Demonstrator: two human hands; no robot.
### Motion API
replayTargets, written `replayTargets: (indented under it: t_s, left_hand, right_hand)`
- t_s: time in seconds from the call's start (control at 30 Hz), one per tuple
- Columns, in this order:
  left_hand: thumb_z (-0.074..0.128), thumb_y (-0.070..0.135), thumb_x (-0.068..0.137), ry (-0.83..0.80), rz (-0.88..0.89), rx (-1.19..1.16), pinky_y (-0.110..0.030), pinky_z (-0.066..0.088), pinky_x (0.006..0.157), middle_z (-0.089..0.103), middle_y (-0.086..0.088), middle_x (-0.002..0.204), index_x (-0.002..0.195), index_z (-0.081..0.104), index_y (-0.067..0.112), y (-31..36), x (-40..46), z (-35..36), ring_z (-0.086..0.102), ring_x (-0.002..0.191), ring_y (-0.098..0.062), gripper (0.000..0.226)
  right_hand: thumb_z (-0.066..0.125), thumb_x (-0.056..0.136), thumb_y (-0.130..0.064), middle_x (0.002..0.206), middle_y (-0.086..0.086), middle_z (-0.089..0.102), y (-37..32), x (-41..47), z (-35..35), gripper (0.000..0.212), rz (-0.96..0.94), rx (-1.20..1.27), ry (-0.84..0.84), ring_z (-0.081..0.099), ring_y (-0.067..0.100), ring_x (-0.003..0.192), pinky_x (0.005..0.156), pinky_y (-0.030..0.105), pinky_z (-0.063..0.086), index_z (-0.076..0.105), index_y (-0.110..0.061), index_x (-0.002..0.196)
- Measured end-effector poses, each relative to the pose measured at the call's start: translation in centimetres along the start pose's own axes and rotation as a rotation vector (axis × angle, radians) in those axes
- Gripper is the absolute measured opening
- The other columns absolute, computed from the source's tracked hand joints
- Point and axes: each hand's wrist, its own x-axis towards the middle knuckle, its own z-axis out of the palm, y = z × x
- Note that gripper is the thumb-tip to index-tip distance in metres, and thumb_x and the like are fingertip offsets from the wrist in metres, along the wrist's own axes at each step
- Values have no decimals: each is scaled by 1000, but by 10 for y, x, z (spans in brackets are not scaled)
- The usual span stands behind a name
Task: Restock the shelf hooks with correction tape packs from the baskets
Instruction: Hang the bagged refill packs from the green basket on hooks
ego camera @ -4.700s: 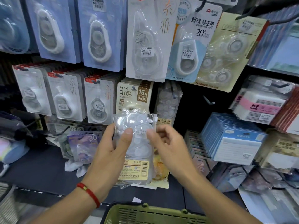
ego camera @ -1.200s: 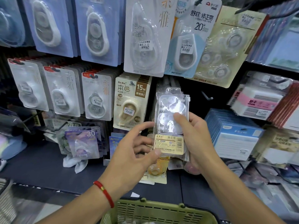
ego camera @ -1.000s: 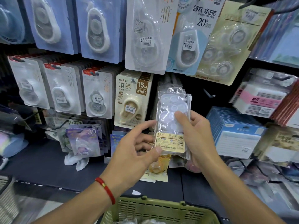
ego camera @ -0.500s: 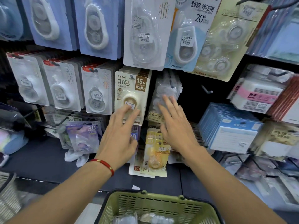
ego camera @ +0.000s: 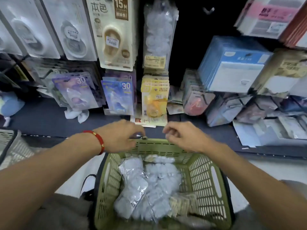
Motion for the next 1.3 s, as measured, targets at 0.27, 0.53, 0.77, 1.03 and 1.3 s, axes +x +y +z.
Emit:
replayTargets:
  t_s: [0.27, 0.53, 0.77, 1.03, 1.3]
  left_hand:
    - [54, 29, 105, -500, -176, 69, -37, 42, 111, 51, -10, 153, 155, 45, 27, 21, 14, 141, 49, 140, -31, 50]
    - [66, 20, 100, -288, -715, -339, -38, 41, 118, 1, -19, 171, 167, 2, 14, 40, 7, 247, 43, 147, -36, 93]
    - [66, 4, 93, -73, -876, -576, -37, 54, 103, 62, -16, 138, 143, 53, 13, 33, 5, 243, 61, 127, -33, 52]
    - [65, 4, 99, 332, -825, -1378, -27, 41, 64, 58, 10, 94, 90, 51, 39, 49, 11, 204, 53, 81, -7, 39]
    - [76, 17, 96, 278, -716, -1755, -59, 56, 100, 77, -10, 120, 120, 61, 24, 73, 14, 197, 72, 108, -31, 29]
  right_hand:
    - [55, 97, -69, 170, 18, 25, 48, -68, 189, 94, 282, -245, -760, 44, 41, 145, 114, 50, 44, 23, -12, 164]
    - [82, 90, -43, 167, 18, 18, 27, -72, 230, 100, 608, 56, -429, 38, 43, 146, 111, 46, 44, 19, -15, 162]
    - [76, 94, -11, 167, 8, 33, 72, -78, 174, 86, 735, 730, -370, 41, 29, 148, 116, 39, 40, 26, -19, 164]
    - [77, 91, -21, 156, 0, 48, 61, -64, 144, 64, 641, 1027, -122, 48, 30, 143, 121, 58, 37, 52, -32, 149]
    - [67, 100, -43, 114, -6, 69, 32, -53, 156, 20, 388, 722, -66, 68, 16, 100, 81, 35, 59, 62, -35, 119]
